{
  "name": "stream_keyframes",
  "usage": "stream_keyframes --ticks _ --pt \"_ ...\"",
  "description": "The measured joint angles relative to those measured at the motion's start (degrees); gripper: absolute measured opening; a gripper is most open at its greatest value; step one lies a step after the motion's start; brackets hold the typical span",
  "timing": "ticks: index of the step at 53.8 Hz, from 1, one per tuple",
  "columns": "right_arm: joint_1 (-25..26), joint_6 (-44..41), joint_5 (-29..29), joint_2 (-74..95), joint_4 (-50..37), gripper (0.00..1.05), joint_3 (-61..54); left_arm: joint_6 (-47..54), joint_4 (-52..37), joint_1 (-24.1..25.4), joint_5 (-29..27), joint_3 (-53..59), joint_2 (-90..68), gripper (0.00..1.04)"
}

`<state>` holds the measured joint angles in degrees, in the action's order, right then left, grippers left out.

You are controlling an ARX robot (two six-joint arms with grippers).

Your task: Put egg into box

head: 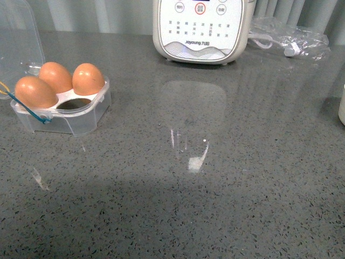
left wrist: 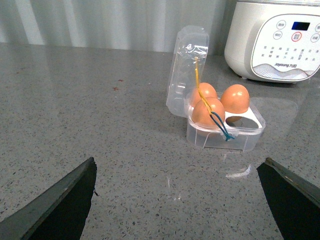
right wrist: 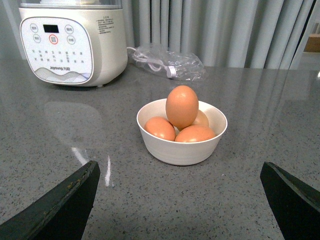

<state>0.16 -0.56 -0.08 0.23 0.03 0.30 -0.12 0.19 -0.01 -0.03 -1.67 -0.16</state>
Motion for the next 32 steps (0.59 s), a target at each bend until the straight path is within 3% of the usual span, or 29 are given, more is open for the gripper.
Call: stream_keyframes --ticks 32 --pt "0.0 0.0 0.0 0.0 -0.02 0.98 0.0 0.0 0.0 0.0 0.0 0.0 0.0 0.98"
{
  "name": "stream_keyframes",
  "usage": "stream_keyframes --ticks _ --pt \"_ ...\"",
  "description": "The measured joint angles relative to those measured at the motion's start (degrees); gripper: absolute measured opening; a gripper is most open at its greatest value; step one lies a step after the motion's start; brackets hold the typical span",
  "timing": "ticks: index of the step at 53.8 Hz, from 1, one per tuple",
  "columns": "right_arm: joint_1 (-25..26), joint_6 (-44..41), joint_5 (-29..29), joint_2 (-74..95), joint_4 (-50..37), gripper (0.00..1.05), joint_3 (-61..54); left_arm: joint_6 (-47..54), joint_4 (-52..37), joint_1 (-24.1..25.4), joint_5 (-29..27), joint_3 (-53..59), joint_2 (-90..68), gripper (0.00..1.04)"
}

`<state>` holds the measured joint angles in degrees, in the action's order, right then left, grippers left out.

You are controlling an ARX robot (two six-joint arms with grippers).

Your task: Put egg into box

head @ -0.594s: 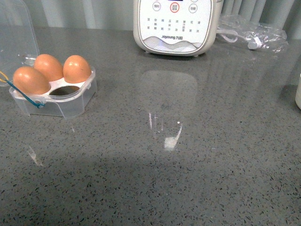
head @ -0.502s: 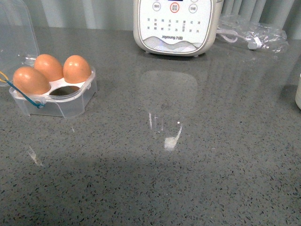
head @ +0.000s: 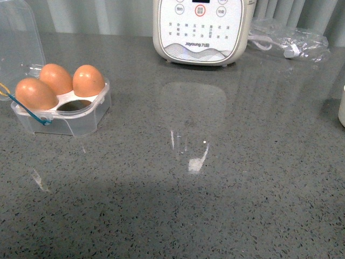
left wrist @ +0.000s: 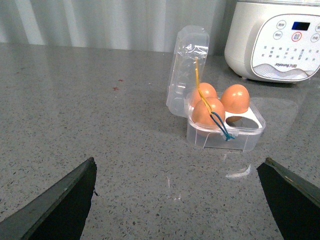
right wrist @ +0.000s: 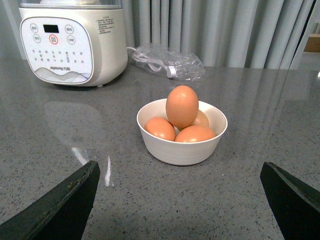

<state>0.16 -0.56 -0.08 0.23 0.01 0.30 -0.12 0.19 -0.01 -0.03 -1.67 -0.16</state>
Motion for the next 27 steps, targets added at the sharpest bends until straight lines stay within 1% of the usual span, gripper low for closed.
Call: stream_keyframes --ticks 27 --pt "0.0 0.0 -0.02 0.0 0.0 0.98 0.0 0.0 0.0 0.0 0.0 0.0 0.0 0.98"
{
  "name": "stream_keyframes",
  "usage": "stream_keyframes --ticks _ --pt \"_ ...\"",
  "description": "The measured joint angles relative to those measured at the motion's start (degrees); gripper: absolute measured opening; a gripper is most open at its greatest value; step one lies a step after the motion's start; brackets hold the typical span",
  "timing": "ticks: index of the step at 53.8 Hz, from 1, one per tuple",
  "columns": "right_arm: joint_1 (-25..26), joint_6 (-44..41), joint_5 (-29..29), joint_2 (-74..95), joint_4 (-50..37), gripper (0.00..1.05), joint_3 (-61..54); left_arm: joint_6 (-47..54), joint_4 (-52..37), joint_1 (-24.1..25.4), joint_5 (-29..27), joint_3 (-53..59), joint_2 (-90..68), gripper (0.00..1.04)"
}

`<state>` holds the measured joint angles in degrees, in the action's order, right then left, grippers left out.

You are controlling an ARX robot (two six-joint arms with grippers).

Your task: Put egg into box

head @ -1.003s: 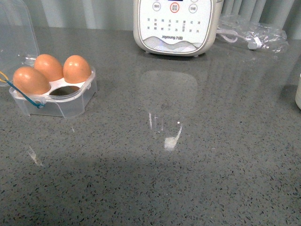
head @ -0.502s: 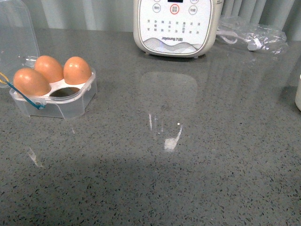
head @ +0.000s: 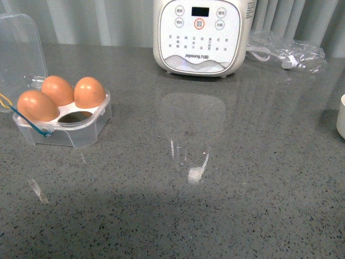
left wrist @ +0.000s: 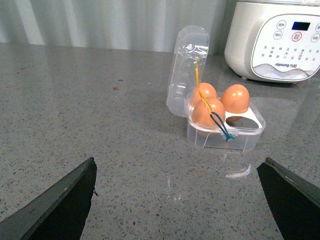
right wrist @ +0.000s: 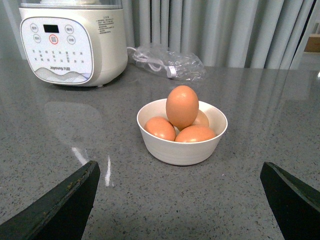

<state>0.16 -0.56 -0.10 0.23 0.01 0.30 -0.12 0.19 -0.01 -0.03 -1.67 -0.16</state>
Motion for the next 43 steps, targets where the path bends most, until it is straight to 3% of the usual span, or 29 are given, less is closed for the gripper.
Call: stream_keyframes --ticks 16,20,24,33,43 --pt "0.15 -0.5 -0.5 0.28 0.57 0.98 0.13 0.0 0.0 0.0 0.0 0.0 0.0 0.98" --pt "1.4 -9.77 -7.61 3.96 7.37 0.98 3.15 0.0 0.0 0.0 0.02 0.0 0.0 0.98" --pt "1.68 -18.08 -9.9 6.56 6.1 0.98 4.09 0.0 0.0 0.0 0.02 0.0 0.0 0.98" --pt "6.43 -24.94 -14.78 14.69 -5.44 0.98 7.02 0.0 0.0 0.0 0.0 0.0 0.02 0.98" --pt "14.73 -20.02 -17.84 36.54 -25.79 0.98 13.46 0.0 0.0 0.0 0.0 0.0 0.0 0.98"
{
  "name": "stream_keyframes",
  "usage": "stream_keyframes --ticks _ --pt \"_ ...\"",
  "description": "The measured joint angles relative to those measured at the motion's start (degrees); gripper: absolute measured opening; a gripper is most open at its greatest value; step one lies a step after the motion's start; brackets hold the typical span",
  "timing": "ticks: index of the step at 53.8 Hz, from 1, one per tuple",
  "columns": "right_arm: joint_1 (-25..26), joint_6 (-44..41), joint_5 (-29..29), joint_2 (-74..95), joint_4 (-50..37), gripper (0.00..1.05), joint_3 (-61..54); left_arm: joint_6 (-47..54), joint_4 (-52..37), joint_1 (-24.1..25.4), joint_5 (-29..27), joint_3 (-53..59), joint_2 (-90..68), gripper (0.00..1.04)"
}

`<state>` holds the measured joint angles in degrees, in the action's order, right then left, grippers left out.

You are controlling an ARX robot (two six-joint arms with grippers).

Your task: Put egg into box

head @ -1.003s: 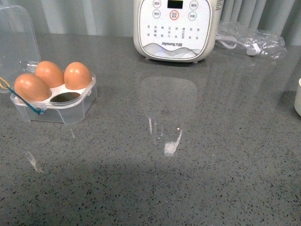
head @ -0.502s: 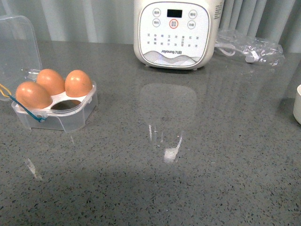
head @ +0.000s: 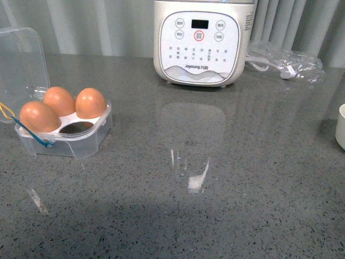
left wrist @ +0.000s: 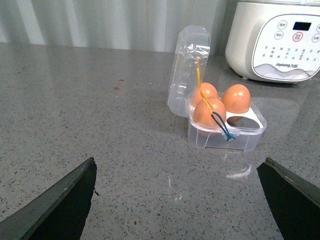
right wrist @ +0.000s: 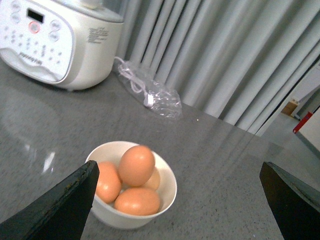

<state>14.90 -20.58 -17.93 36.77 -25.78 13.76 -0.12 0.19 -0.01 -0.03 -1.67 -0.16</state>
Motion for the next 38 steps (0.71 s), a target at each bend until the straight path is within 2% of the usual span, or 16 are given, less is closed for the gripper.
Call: stream_keyframes --ticks 9,17,26,38 --pt "1.22 9.11 0.44 16.68 -5.27 0.98 7.85 0.0 0.0 0.0 0.0 0.0 0.0 0.98" --pt "-1.97 17.25 3.32 28.22 -1.6 0.98 15.72 0.0 0.0 0.0 0.0 0.0 0.0 0.98" --pt "-5.6 18.25 5.44 34.64 2.29 0.98 21.0 0.0 0.0 0.0 0.0 0.0 0.0 0.98" --pt "-5.88 17.46 5.73 38.84 3.54 0.98 21.92 0.0 0.0 0.0 0.0 0.0 0.0 0.98"
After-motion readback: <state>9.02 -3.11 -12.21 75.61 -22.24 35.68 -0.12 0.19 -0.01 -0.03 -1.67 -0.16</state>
